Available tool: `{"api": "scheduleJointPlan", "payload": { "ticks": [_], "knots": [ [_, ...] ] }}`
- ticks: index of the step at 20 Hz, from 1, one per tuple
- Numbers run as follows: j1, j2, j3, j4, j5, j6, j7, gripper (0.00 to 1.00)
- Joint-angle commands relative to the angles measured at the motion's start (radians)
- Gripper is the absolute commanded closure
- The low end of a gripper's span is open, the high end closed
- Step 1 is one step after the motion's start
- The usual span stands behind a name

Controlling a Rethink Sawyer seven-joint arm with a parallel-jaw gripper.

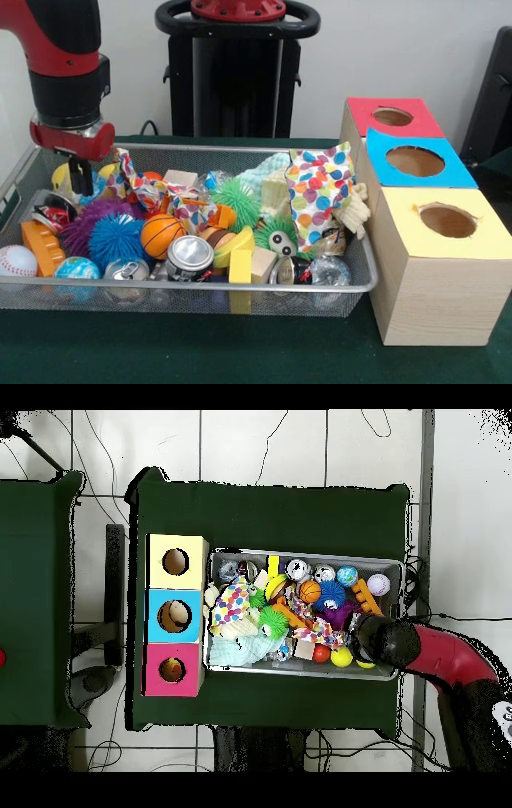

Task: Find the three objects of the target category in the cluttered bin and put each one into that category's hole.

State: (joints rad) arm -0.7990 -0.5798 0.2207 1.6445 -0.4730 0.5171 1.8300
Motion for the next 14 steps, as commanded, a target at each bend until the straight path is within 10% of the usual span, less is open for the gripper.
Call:
{"api": "scheduleJointPlan", "payload": {
  "ticks": [1, 6, 7, 14],
  "knots": [
    [0.063, -0.096, 0.001, 0.07, 0.039, 0.195, -0.003, 1.0],
    [0.042, -0.113, 0.018, 0.103, 0.048, 0.182, -0.022, 1.0],
    [0.032, -0.11, 0.024, 0.11, 0.043, 0.162, -0.031, 0.0],
    [0.015, -0.042, 0.026, 0.066, 0.009, 0.106, -0.037, 0.0]
  ]
}}
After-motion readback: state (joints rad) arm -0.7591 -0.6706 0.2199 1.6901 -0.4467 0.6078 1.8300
